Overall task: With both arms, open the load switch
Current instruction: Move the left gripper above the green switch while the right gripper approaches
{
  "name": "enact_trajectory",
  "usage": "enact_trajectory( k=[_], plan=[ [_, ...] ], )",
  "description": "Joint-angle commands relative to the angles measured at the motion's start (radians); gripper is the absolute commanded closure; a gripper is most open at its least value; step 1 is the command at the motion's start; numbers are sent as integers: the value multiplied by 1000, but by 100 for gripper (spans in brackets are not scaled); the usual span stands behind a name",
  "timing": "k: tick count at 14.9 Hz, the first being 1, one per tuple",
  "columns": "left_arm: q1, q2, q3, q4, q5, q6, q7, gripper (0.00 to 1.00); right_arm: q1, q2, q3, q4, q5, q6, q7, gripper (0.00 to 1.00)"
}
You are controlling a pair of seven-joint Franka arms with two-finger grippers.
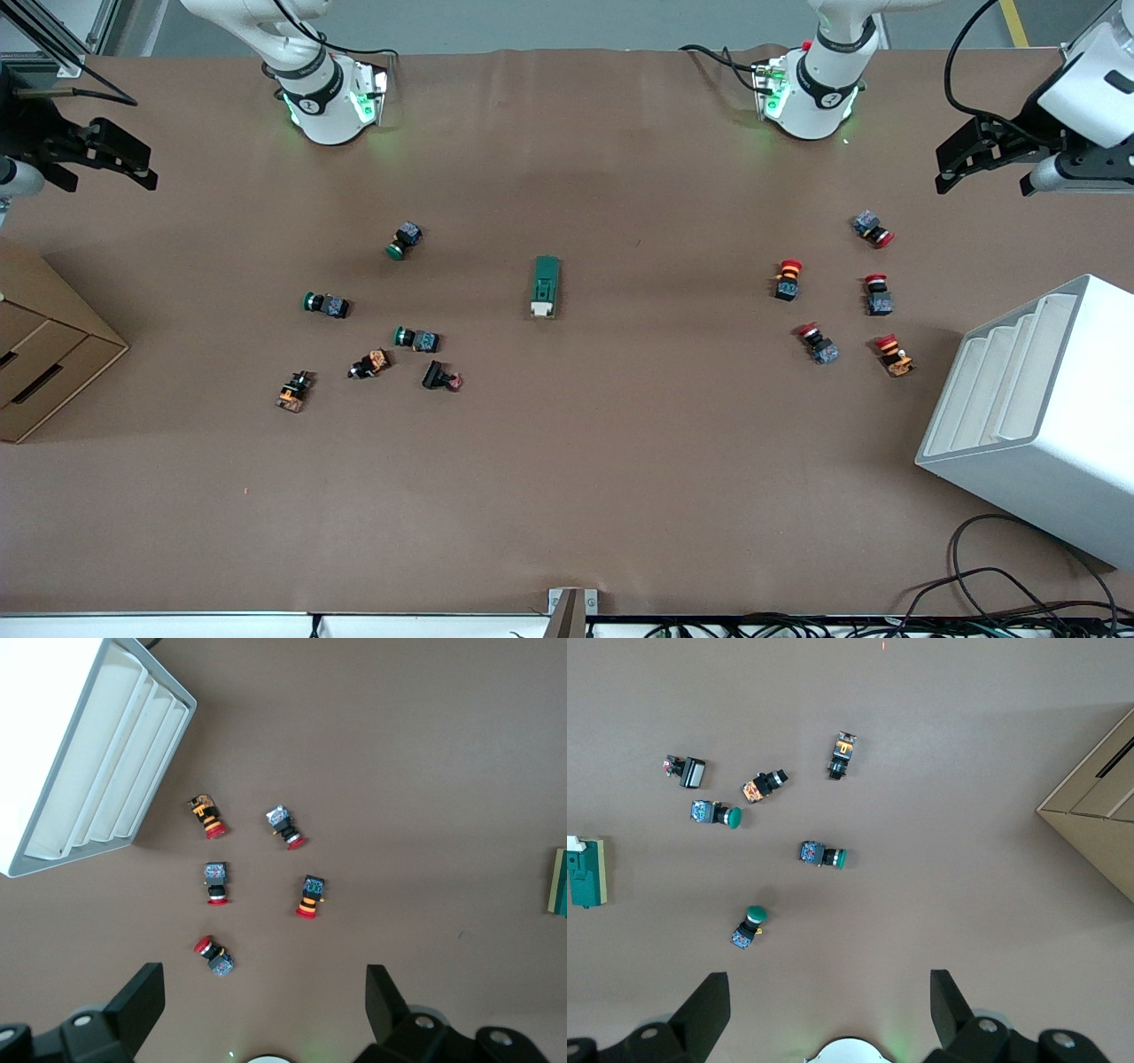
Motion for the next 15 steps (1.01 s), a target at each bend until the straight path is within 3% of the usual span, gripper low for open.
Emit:
enact_trajectory(
  k=[1, 4, 8, 12, 15],
  plan=[
    [1, 14, -3, 41, 19, -15, 6, 0, -13, 44, 1, 42, -11, -1, -4, 0],
    [-17, 43, -9, 94, 7, -25, -3, 0, -11, 54, 1, 43, -8, 17, -1, 0],
    [-66, 74, -122, 84, -13, -9, -60, 0, -11, 142, 1, 50, -12, 46, -7, 0],
    [-75, 76, -261, -22, -7, 206, -256, 0, -8, 240, 1, 58, -14, 66, -7, 0],
    [-77, 82, -370, -114, 7, 397, -535, 0, -1, 275, 1, 81, -8, 95, 10, 0]
  ],
)
